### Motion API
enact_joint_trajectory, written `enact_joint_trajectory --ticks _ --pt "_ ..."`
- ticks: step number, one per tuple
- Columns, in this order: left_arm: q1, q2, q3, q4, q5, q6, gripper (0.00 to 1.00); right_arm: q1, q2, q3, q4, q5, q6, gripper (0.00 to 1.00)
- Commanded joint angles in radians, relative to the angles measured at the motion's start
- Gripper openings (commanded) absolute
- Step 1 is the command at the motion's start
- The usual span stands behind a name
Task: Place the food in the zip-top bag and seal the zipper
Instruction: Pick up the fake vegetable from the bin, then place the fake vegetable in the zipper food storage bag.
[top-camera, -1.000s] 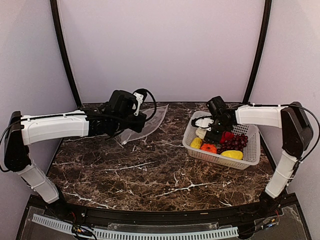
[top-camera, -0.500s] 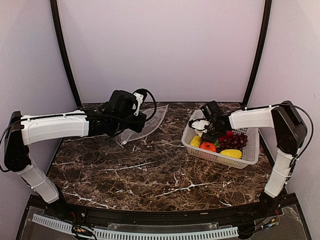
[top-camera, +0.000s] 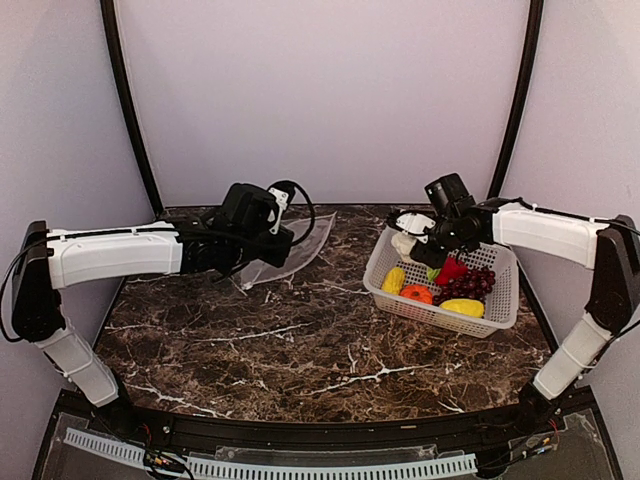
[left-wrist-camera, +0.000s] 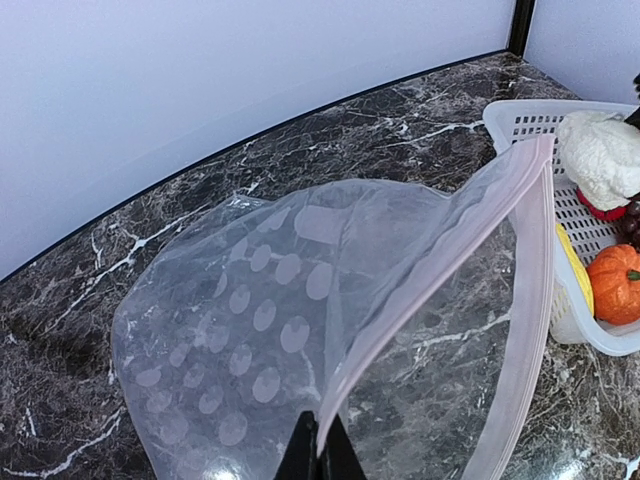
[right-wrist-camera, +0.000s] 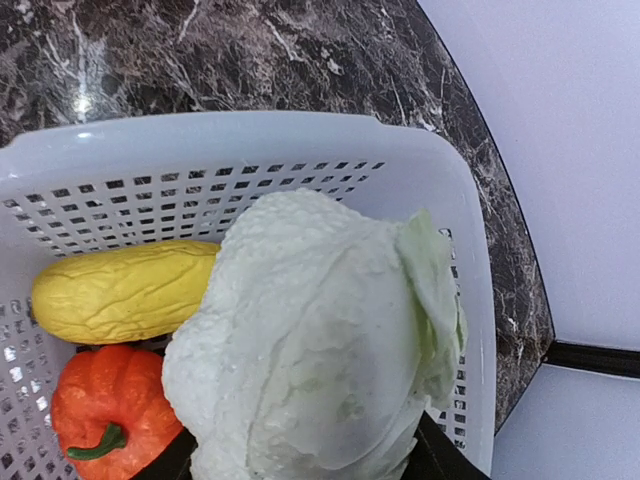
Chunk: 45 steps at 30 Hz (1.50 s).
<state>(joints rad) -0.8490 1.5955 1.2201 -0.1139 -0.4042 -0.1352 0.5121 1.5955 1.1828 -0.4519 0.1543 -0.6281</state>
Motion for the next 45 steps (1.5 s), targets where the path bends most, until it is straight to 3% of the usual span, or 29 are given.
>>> enact_joint_trajectory --ticks 1,11,21,26,39,45 --pt "0.012 0.017 0.005 0.010 -0.054 -0.018 0.01 -0.004 -0.074 0.077 -0.110 -0.190 0.085 0.39" --pt "0.014 0.109 0.109 0.075 -0.067 -0.145 0.01 0.006 -0.122 0.307 -0.238 -0.692 0.273 0.40" --pt "0.013 0.128 0.143 0.204 0.006 -0.326 0.01 0.005 0.004 0.426 -0.070 -1.218 0.616 0.39" --pt "0.010 0.115 0.161 0.260 0.066 -0.363 0.01 -0.001 0.055 0.436 0.094 -1.328 0.820 0.38" --pt "-0.030 0.051 0.168 0.260 0.128 -0.392 0.01 -0.043 0.190 0.355 0.439 -1.430 1.215 0.38" --pt "-0.042 0.034 0.137 0.294 0.146 -0.443 0.01 -0.075 0.234 0.280 0.731 -1.476 1.460 0.38"
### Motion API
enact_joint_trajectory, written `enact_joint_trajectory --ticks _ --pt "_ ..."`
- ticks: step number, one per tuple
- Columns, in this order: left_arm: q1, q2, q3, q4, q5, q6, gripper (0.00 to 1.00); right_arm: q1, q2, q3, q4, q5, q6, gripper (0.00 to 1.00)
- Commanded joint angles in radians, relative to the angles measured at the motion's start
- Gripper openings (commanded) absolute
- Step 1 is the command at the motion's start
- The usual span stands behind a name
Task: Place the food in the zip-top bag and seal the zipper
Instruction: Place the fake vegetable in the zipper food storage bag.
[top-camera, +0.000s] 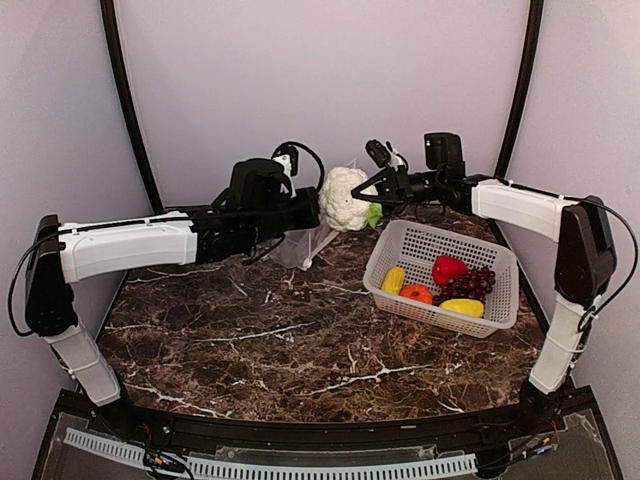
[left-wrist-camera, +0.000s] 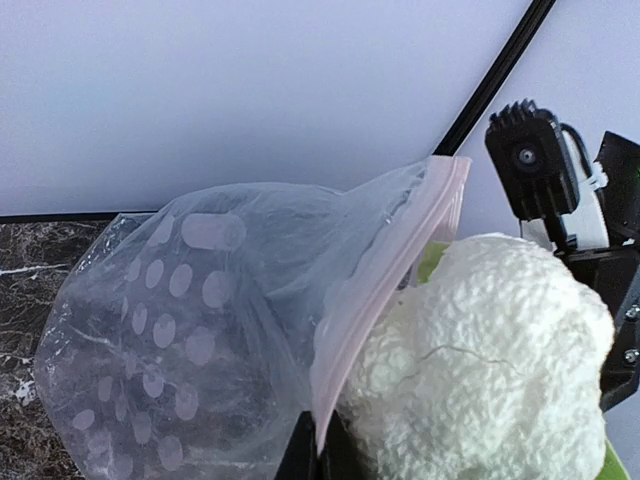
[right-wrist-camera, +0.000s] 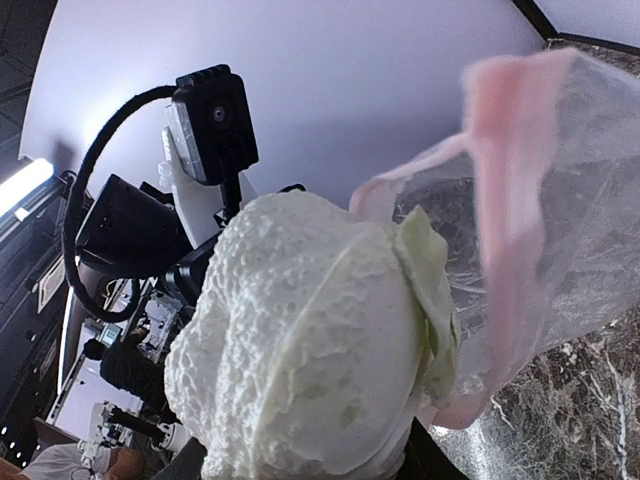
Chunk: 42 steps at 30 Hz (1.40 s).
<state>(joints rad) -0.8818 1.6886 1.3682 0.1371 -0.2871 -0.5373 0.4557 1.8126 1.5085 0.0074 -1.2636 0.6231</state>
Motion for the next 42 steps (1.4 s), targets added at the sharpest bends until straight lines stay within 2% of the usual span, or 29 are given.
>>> enact_joint_trajectory --ticks 1,9,15,18,23,29,32,38,42 --pt "-0.011 -0.058 -0.013 0.053 0.034 -0.054 0.01 -0.024 0.021 -0.059 0.299 -0.059 0.239 0.38" --pt "-0.031 -0.053 -0.023 0.090 0.001 -0.056 0.01 -0.037 0.002 -0.078 0.200 -0.005 0.189 0.35" --pt "-0.032 -0.039 0.010 0.074 -0.031 0.010 0.01 -0.017 -0.031 -0.185 0.266 0.032 0.303 0.30" --pt "-0.034 -0.036 0.006 0.086 -0.038 0.009 0.01 -0.014 -0.030 -0.195 0.223 0.072 0.299 0.27" --pt "-0.040 0.002 0.017 0.082 0.001 -0.013 0.01 -0.011 -0.006 -0.165 0.237 0.067 0.325 0.27" --pt "-0.054 0.059 0.061 0.047 0.032 -0.001 0.01 0.022 0.028 -0.117 0.243 0.031 0.360 0.38" --pt "-0.062 0.062 0.071 0.041 0.025 0.020 0.01 0.025 0.047 -0.111 0.154 0.047 0.342 0.37" --pt "-0.064 0.060 0.062 0.047 0.020 0.090 0.01 0.026 0.043 -0.173 0.151 0.072 0.414 0.38" --pt "-0.064 0.083 0.060 0.061 0.084 0.092 0.01 0.014 0.036 -0.148 0.123 0.123 0.412 0.53"
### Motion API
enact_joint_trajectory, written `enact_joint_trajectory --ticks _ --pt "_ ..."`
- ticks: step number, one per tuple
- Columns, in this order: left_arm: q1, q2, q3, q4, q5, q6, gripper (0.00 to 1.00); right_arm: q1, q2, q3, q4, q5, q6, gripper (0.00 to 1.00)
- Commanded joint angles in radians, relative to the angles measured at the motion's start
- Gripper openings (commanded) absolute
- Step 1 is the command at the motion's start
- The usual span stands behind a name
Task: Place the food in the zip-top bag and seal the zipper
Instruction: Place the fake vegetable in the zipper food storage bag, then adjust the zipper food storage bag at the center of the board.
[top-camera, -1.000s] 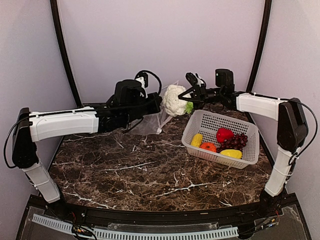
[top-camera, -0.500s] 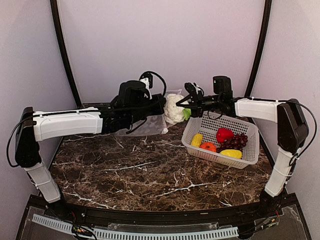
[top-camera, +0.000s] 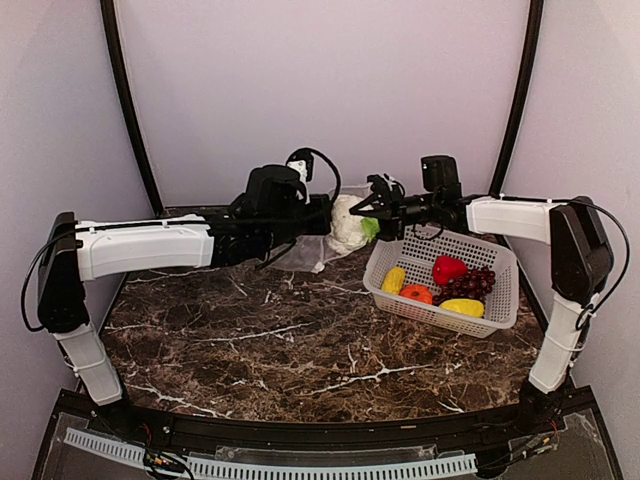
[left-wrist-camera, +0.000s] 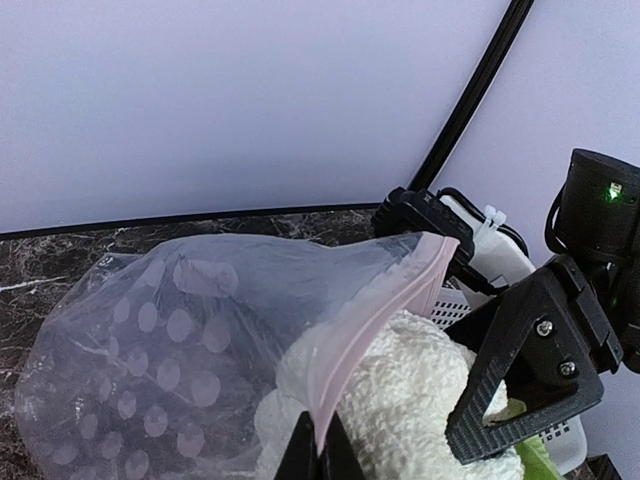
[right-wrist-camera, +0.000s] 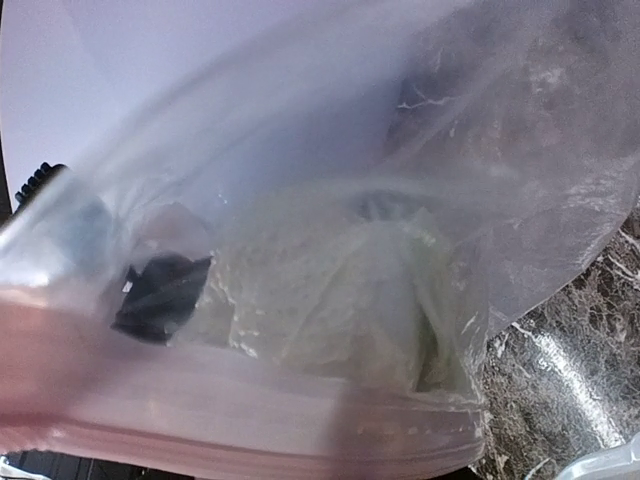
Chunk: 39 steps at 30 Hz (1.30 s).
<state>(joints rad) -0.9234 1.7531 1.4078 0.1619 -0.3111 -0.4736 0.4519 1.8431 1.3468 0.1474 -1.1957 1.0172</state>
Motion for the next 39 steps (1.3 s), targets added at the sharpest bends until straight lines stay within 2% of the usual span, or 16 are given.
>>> enact_joint_trajectory --ticks 1,6,10,14,17,22,27,30,32,36,39 --pt "-0.024 0.021 0.018 0.042 0.116 0.020 0.01 0.010 0.005 0.021 -0.036 0.072 0.008 0.54" --pt "-0.025 0.000 -0.018 0.066 0.108 0.006 0.01 -0.029 -0.015 0.008 -0.086 0.124 -0.019 0.67" --pt "-0.025 -0.022 -0.047 0.084 0.085 -0.004 0.01 -0.037 -0.042 0.005 -0.090 0.131 -0.040 0.74" --pt "-0.023 0.003 -0.043 0.096 0.111 -0.038 0.01 -0.007 -0.056 0.050 -0.098 0.147 -0.055 0.75" --pt "-0.017 0.007 -0.057 0.124 0.108 -0.071 0.01 0.013 -0.055 0.103 -0.170 0.167 -0.091 0.84" --pt "0.011 -0.039 -0.066 0.082 0.067 -0.060 0.01 -0.027 -0.124 0.073 -0.229 0.183 -0.149 0.90" --pt "0.053 -0.085 -0.092 0.023 0.049 -0.032 0.01 -0.075 -0.229 -0.012 -0.199 0.177 -0.122 0.96" --pt "0.088 -0.083 -0.117 0.006 0.061 -0.040 0.01 -0.071 -0.266 -0.029 -0.123 0.127 -0.075 0.97" --pt "0.101 -0.078 -0.127 0.005 0.066 -0.037 0.01 -0.071 -0.269 -0.007 -0.107 0.106 -0.099 0.96" --pt "0.112 -0.113 -0.049 -0.085 0.046 0.085 0.01 -0.115 -0.277 0.026 -0.203 0.118 -0.264 0.95" --pt "0.118 -0.155 0.139 -0.324 -0.039 0.307 0.01 -0.166 -0.299 0.023 -0.254 0.136 -0.386 0.93"
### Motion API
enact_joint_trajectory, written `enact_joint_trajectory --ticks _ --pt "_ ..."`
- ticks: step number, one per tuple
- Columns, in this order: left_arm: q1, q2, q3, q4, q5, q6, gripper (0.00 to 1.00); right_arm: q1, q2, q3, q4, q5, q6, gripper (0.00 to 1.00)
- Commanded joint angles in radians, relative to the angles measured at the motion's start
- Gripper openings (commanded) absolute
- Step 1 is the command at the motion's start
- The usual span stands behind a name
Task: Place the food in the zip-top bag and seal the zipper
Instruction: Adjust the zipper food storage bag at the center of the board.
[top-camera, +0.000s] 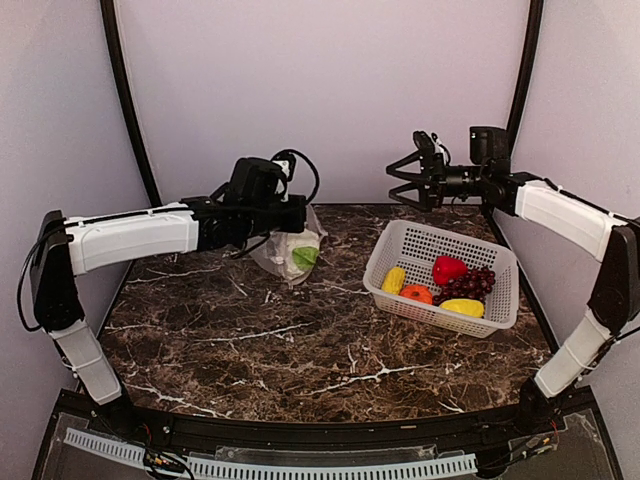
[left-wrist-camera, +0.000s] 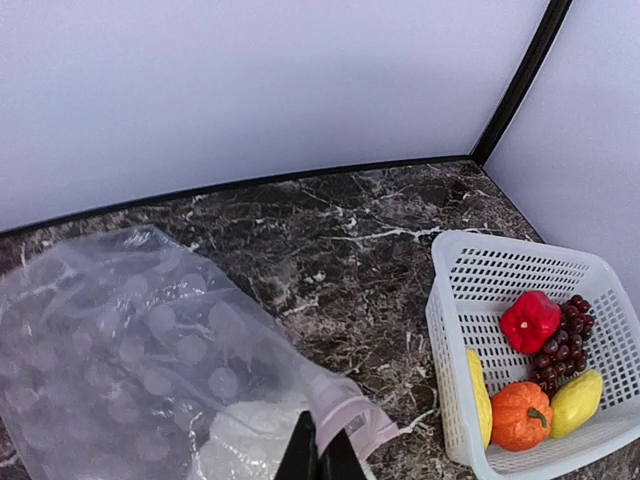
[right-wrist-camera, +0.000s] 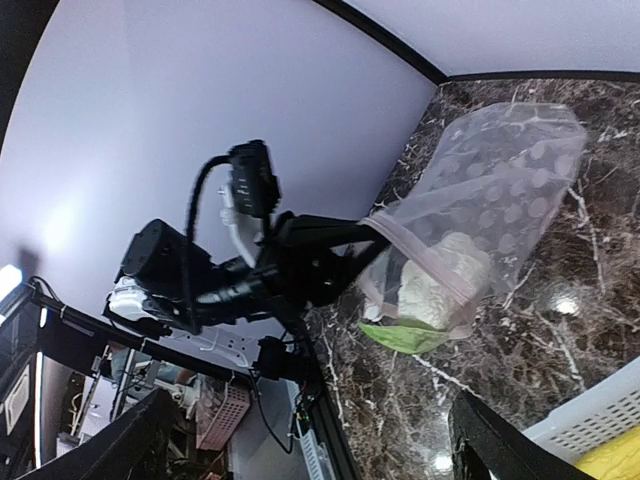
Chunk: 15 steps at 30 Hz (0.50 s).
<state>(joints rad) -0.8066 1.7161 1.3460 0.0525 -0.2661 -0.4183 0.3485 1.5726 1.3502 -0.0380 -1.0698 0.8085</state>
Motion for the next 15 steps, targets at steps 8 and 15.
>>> enact_joint_trajectory --ticks 8,15 --pt "0.046 -0.166 0.139 -0.389 -0.093 0.234 0.01 0.053 -0.044 -0.026 -0.145 0.190 -0.494 0.70" --pt "0.045 -0.257 -0.141 -0.059 0.013 -0.196 0.01 0.201 0.144 0.073 -0.212 0.203 -0.574 0.40"
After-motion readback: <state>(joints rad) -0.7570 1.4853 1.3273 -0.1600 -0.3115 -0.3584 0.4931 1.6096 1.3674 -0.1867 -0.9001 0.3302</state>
